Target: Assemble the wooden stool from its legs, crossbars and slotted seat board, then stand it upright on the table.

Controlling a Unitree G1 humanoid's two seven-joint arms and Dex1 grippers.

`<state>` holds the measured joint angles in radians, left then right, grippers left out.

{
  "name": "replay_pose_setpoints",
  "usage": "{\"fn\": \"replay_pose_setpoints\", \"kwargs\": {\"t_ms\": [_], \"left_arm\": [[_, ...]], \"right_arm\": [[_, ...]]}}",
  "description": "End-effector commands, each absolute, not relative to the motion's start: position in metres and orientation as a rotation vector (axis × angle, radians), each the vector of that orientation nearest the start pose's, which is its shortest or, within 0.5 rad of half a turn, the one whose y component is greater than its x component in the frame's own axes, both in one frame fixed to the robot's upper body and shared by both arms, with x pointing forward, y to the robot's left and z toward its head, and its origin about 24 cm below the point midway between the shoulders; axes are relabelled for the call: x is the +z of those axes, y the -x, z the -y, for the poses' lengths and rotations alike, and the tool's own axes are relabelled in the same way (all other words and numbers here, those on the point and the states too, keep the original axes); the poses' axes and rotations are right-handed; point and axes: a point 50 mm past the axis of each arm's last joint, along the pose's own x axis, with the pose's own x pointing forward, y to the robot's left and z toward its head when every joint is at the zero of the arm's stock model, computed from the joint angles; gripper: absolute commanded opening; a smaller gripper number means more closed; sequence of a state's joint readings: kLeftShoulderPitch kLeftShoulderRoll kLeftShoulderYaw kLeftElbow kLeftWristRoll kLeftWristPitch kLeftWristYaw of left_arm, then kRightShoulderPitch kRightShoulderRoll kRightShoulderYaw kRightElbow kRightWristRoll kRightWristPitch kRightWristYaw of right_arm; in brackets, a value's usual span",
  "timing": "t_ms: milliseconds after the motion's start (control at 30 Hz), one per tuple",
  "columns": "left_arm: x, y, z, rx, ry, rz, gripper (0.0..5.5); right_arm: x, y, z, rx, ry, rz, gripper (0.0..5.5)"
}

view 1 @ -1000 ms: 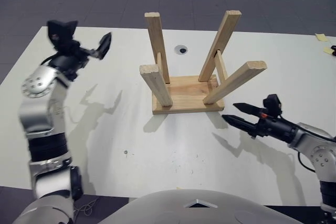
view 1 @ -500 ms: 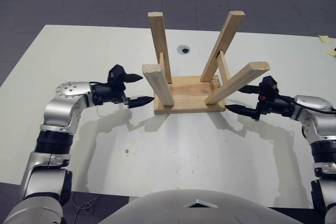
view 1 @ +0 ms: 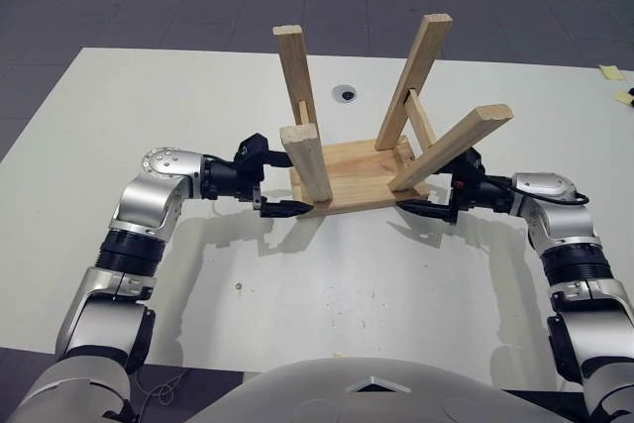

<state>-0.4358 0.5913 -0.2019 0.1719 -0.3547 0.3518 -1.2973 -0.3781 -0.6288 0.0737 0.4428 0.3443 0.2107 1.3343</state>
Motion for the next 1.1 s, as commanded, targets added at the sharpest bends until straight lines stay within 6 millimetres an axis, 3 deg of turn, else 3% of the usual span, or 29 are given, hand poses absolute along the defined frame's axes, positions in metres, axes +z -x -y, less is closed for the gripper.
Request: {"fn": "replay_pose_setpoints", "kwargs": {"t_ms": [33,233,367,900,1100], "left_arm": [[0.099,-0.29,-0.171,-1.339,-0.175,-0.317,5.4],[0.093,-0.29,-0.17,-1.316,-0.168,-0.313,5.4],[0.094,-0.29,-0.169,-1.325,-0.15,-0.311,4.76],[0.089,-0.292,-0.162,-1.327,-0.125,-0.299,1.83],[0.101,-0.283,-0.155,-1.371,0.101,-0.337,1.59]], "right_arm": [[0.077,-0.266,0.224,1.279,-0.017,-0.424,5.39],[0.083,-0.259,0.216,1.299,-0.067,-0.441,5.39],[0.084,-0.263,0.217,1.276,-0.052,-0.434,5.12],[0.077,-0.268,0.213,1.259,-0.018,-0.446,2.36],[0.081,-0.262,0.209,1.286,-0.107,-0.479,1.71]]}}
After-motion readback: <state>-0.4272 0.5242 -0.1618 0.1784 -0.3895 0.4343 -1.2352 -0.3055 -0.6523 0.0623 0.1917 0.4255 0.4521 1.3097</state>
